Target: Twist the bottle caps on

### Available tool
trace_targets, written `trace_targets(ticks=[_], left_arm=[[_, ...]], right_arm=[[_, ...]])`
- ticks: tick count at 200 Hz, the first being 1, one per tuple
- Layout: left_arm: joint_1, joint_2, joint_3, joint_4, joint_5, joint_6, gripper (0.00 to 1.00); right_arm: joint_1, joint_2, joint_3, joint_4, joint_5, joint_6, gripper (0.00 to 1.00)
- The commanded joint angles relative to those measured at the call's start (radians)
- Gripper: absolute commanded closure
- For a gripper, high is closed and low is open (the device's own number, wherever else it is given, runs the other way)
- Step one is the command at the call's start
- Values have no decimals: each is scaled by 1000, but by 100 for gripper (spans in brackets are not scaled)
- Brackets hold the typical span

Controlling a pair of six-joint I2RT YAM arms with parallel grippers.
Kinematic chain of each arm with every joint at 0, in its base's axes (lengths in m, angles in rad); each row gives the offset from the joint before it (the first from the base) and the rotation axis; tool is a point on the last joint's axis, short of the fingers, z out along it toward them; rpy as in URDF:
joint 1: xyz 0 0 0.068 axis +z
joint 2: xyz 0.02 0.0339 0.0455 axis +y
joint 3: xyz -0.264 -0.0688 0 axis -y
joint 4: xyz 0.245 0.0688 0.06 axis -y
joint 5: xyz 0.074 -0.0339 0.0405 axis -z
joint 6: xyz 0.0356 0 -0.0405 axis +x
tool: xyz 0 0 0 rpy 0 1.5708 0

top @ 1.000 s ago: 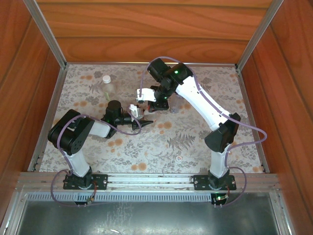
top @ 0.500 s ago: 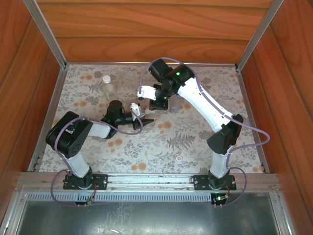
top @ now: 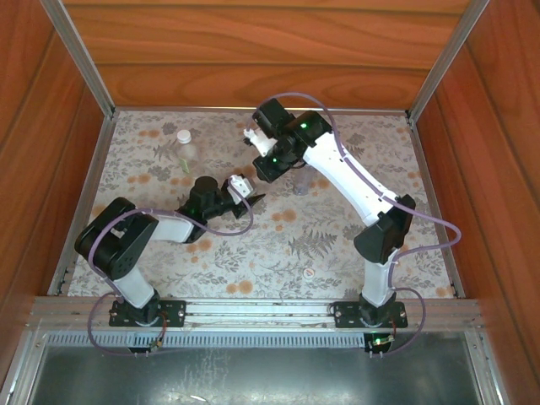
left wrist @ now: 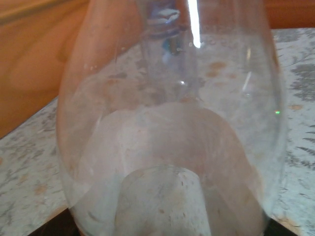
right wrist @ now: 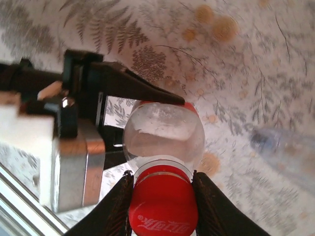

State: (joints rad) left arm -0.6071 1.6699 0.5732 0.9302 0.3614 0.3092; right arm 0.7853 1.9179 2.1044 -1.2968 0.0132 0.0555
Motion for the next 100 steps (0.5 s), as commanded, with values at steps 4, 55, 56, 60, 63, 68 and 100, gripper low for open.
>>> trace_targets(ticks=[4, 55, 56, 60, 63, 68, 100], left_arm=[[1, 21, -12, -136, -205, 25, 51], [-6, 15, -24, -137, -132, 52, 51], [-6, 15, -25, -137, -130, 52, 51], [-5, 15, -27, -137, -117, 54, 51], [-5, 15, -27, -138, -108, 54, 51], [-5, 16, -29, -137, -94, 56, 51], [-5, 19, -46, -142, 17, 53, 51]], right_arm=[[22, 23, 12, -157, -10, 393, 97], [20, 15, 36, -156, 31, 404, 82], [21, 15, 36, -154, 33, 401, 81], [21, 14, 37, -147, 33, 389, 79], [19, 12, 36, -142, 33, 377, 77], [19, 10, 38, -131, 32, 353, 74], [12, 0, 41, -88, 33, 199, 50]])
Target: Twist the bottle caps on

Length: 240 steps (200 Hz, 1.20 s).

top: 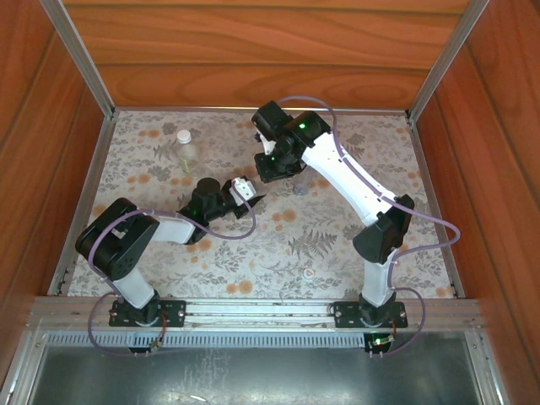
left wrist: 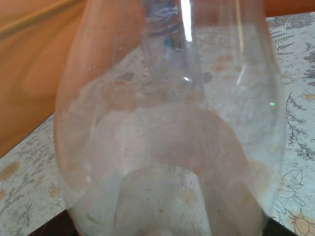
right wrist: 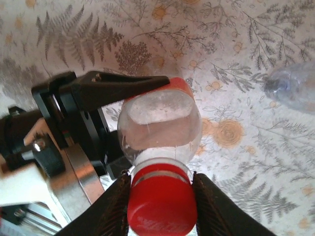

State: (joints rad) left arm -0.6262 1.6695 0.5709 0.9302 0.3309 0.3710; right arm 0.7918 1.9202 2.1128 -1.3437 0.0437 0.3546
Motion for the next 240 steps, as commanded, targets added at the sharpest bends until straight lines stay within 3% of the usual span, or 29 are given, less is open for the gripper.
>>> trace_targets(ticks=[1, 47, 85, 118, 145, 196, 240], left_arm=[[15, 20, -44, -142, 50, -9, 51], [24, 30, -54, -161, 137, 0, 51], [57, 45, -54, -180, 353, 18, 51], [56, 48, -62, -198, 438, 57, 51], [55, 50, -62, -215, 455, 75, 51], [56, 53, -55, -238, 461, 84, 51], [56, 46, -55, -250, 454, 82, 51]], right_arm=[[6, -3, 34, -40, 1, -105, 50], [4, -76, -31, 19, -73, -444, 23], [4, -251, -287, 166, -192, -923, 22], [4, -348, -386, 206, -240, -1213, 27], [4, -300, -326, 145, -227, -1296, 37], [6, -195, -243, 96, -226, -1343, 41], [7, -150, -208, 64, -218, -1349, 54]])
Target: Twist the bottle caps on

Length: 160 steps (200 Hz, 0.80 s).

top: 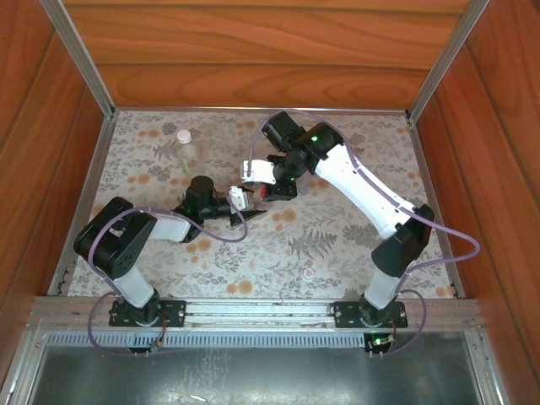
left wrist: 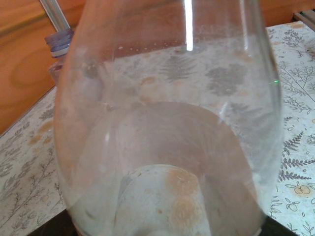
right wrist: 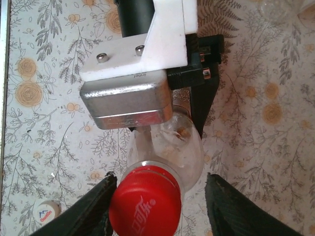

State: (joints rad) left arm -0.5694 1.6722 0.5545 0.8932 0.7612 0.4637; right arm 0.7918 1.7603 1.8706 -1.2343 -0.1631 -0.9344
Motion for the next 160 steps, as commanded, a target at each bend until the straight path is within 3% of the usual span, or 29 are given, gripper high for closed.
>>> trace_targets(ticks=[1, 24, 49, 77, 99, 127, 147, 160], left_arm=[[0, 44, -39, -214, 23, -11, 51], [0, 43, -38, -219, 18, -10, 51], [0, 42, -33, -221, -2, -23, 51], [-2, 37, -14, -221, -71, -71, 52], [-14, 14, -2, -221, -218, -110, 53], [-18, -11, 5, -220, -389, -122, 54], [-19, -15, 9, -220, -440, -110, 54], [-21, -12, 9, -220, -446, -106, 54]], right_arm=[[7, 10, 33, -45, -11, -60, 55], [9, 13, 38, -56, -9, -56, 66], [15, 13, 38, -66, -8, -43, 72], [17, 4, 22, -41, -2, 48, 86], [17, -5, 7, 9, 41, 269, 99], [17, -7, 21, 35, 136, 646, 100], [14, -5, 50, -11, 181, 882, 100], [12, -8, 61, -18, 143, 1019, 100]])
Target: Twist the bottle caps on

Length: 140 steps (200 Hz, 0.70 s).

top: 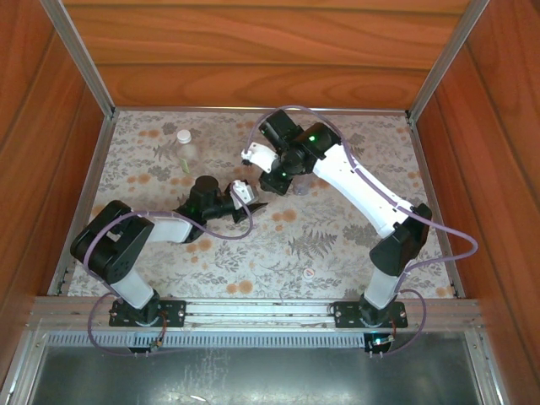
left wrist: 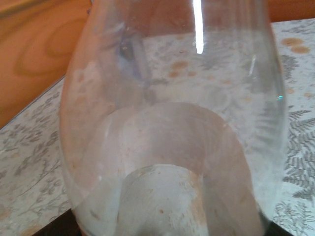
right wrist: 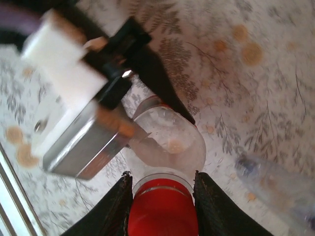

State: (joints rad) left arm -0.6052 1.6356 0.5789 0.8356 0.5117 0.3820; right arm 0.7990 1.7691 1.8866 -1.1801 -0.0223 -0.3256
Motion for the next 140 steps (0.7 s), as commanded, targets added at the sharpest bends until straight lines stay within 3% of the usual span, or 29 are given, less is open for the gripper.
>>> trace_targets(ticks=[1, 33, 49, 65, 81, 99, 114, 140], left_arm=[[16, 24, -16, -162, -197, -25, 54], [11, 24, -20, -162, -187, -22, 54], [11, 19, -25, -163, -168, -17, 54], [11, 17, -34, -164, -130, -5, 54], [13, 24, -43, -164, -47, 4, 54], [14, 35, -50, -164, 70, 22, 54], [14, 45, -52, -164, 136, 30, 54], [14, 55, -64, -168, 208, 60, 54]], right_arm=[[5, -17, 46, -72, -2, 423, 100], [3, -5, 28, -65, -111, 646, 99], [0, -3, 38, -79, -71, 646, 87], [-3, 3, 74, -92, -37, 582, 65], [-7, -10, 89, -77, -32, 454, 50], [-7, -66, 41, -7, -72, 194, 31], [-7, -148, -52, 65, -110, -33, 28], [-9, -266, -201, 147, -223, -358, 32]])
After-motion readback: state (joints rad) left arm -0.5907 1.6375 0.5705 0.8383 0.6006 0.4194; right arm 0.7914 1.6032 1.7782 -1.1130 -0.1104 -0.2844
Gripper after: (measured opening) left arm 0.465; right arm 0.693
